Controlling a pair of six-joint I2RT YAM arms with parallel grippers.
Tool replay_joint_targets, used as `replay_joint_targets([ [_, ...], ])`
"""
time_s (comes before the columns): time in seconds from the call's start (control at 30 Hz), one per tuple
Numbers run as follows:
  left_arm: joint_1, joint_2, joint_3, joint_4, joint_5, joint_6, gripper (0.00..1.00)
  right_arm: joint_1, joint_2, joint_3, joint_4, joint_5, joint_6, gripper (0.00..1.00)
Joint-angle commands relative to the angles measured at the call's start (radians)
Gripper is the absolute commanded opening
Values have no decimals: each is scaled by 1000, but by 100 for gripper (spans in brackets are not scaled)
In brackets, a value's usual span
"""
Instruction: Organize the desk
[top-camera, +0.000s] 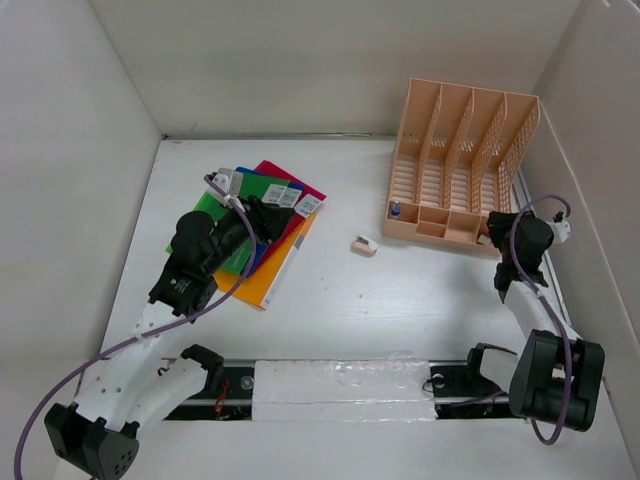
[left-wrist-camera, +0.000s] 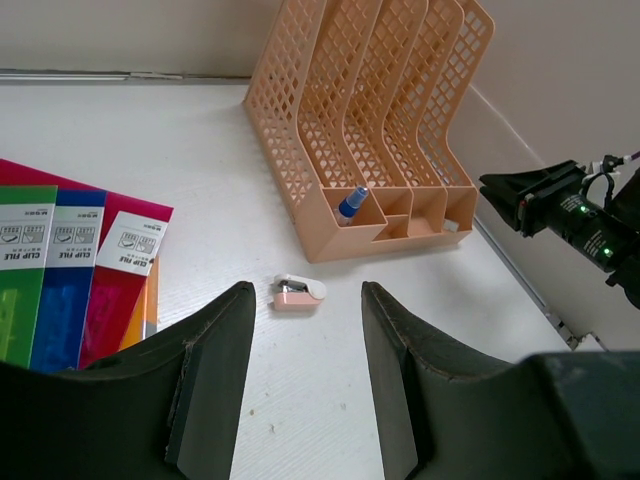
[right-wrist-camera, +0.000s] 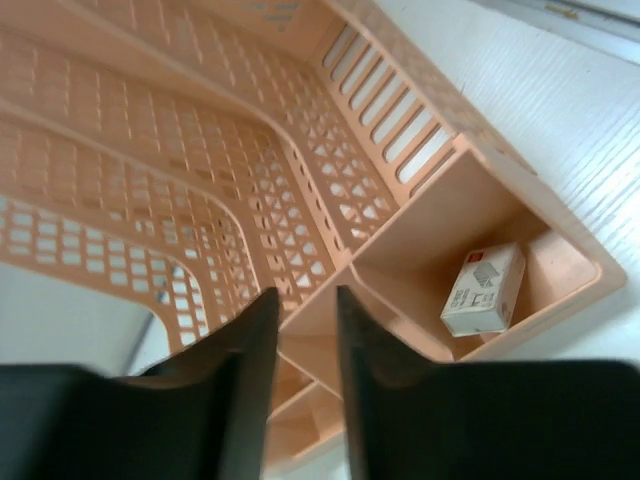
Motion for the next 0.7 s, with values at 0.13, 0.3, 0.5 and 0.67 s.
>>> replay_joint_targets([
  [0.13,0,-6,33,45,1,7,42,199,-19,57,-114,39,-131,0],
  [0.3,0,-15,33,47,-1,7,42,407,16,138,-188,-103,-317,8],
  [0.5,0,-16,33,50,5,5,42,685,209,316,-295,-107,-480,52],
  [0.67,0,-15,36,44,1,8,42,811,409,439,-401,-7,-568,71],
])
